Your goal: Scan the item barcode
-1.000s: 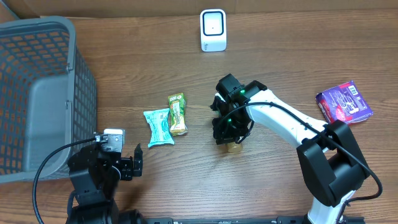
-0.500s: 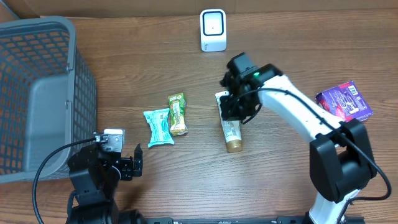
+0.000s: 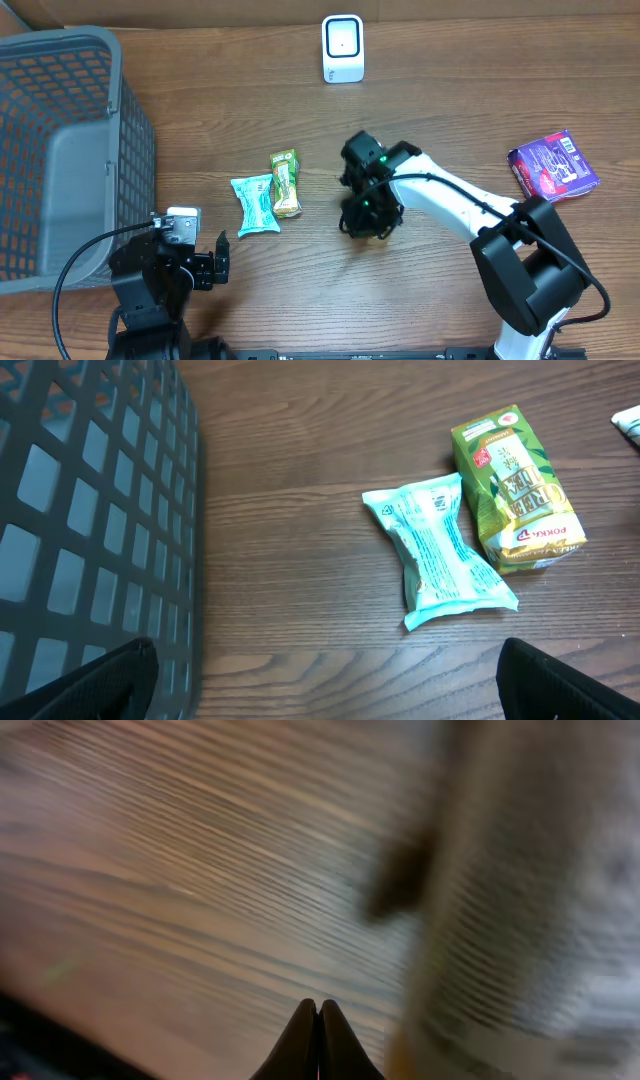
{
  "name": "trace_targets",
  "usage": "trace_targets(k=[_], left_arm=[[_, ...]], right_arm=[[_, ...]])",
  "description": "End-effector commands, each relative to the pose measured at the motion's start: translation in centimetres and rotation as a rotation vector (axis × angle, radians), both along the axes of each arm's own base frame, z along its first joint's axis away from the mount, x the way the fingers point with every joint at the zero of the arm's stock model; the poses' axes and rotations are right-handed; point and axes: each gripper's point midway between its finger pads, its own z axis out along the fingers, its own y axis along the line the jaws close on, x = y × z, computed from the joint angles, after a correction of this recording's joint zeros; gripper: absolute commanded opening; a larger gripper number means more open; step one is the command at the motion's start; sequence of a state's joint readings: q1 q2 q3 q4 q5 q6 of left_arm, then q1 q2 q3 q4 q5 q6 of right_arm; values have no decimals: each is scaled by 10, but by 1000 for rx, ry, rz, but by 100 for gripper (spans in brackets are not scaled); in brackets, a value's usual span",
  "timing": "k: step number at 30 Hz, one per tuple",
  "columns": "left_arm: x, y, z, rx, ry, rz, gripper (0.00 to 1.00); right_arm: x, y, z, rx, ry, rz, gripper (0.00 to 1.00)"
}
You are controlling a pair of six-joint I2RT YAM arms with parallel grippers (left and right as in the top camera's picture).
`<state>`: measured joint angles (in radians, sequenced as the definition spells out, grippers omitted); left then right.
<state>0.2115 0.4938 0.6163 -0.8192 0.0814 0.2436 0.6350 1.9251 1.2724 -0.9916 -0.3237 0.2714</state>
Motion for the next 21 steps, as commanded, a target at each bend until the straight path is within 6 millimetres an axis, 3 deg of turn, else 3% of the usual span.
trace_targets(k=[1,5,10,16,21], left_arm=[[0,2,1,17,0,-4,100],[0,2,1,17,0,-4,99],[0,2,1,17,0,-4,100],[0,2,1,17,0,-4,100],[0,2,1,17,0,-4,100]], right_arm=[[12,-27,-3,-134,-70,-37,4],[28,-64,-6,-307,-146,-71,4],[69,-106,-4,-446,-290,-183,4],[135,-133,4,-411,-481,-355,4],[186,-137,17,-272,-617,-471,4]])
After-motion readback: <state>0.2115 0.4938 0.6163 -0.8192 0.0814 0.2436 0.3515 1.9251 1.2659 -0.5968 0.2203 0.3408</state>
